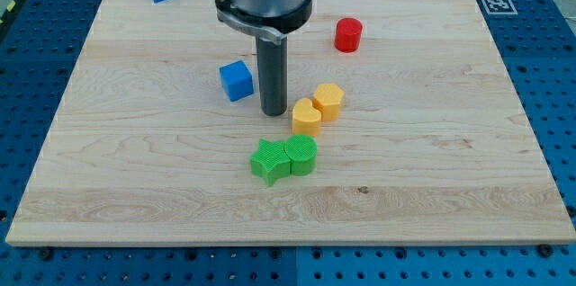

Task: Move the yellow heart towards the bottom right

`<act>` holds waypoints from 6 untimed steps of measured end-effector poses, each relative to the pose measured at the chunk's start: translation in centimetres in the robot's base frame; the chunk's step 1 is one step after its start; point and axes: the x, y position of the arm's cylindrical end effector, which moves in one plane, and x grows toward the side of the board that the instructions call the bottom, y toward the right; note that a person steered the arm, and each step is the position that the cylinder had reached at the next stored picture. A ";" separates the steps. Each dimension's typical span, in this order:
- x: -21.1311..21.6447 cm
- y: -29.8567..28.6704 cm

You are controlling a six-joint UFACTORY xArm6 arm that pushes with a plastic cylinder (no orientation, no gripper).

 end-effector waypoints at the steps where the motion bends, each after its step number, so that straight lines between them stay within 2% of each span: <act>1: 0.9 0.7; 2: 1.0 2.4; 4: 3.2 10.4; 5: 6.6 11.3; 6: 8.0 11.3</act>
